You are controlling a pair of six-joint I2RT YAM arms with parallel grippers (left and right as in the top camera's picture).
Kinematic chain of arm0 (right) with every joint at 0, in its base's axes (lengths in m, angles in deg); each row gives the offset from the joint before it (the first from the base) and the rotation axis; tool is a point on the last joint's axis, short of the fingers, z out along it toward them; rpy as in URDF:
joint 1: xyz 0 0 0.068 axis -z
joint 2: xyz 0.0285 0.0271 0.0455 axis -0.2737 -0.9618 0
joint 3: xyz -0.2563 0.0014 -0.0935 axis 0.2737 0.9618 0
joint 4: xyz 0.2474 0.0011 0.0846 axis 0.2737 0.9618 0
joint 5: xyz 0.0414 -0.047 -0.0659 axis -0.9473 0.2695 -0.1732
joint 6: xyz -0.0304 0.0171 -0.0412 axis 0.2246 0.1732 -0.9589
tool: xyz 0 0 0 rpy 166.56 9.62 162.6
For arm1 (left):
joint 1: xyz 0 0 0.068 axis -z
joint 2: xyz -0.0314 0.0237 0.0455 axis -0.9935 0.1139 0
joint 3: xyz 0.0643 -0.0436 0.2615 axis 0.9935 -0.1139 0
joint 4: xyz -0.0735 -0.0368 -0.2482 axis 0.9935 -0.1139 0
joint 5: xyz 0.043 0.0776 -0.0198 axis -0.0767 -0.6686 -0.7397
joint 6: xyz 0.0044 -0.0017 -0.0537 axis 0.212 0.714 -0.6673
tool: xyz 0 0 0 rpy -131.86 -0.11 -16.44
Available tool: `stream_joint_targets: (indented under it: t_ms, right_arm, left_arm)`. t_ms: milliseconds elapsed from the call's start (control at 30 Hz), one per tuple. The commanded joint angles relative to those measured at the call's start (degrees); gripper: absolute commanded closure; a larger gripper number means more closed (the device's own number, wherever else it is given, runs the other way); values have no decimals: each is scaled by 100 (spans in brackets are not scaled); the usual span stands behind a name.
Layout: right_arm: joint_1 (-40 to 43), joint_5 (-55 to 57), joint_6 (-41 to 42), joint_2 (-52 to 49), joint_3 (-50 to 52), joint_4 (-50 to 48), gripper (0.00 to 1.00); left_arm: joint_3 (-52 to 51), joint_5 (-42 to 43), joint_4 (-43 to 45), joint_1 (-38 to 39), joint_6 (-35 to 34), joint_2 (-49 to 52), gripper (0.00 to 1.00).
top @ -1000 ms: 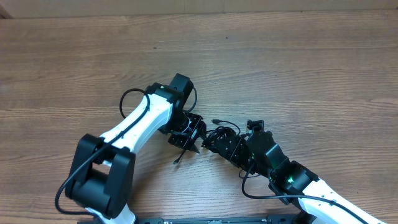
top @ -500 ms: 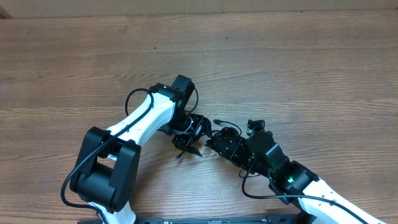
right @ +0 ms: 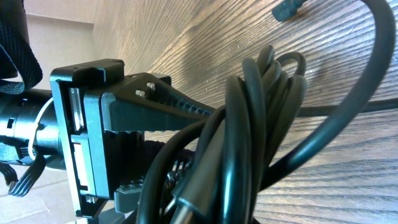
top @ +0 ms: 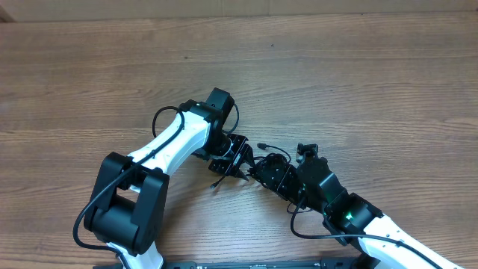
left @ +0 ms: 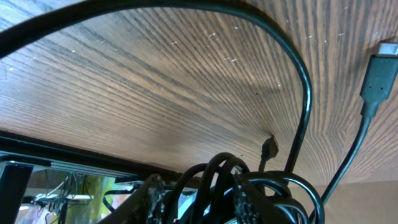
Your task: Untangle cables
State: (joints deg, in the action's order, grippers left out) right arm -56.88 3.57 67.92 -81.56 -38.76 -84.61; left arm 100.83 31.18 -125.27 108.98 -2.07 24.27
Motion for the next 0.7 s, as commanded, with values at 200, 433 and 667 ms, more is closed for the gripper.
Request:
stream_joint_targets:
  t_ms: [200, 433, 667]
  right_arm:
    - [-13, 11, -50, 26, -22, -94, 83]
    - [-13, 13, -50, 26, -22, -94, 83]
    - [-13, 11, -52, 26, -22, -92, 82]
  left_arm:
    - [-26, 520, -13, 83, 20, 94, 69]
    - [-26, 584, 11, 81, 20, 94, 87]
    - [-26, 350, 70, 81, 286, 94, 96]
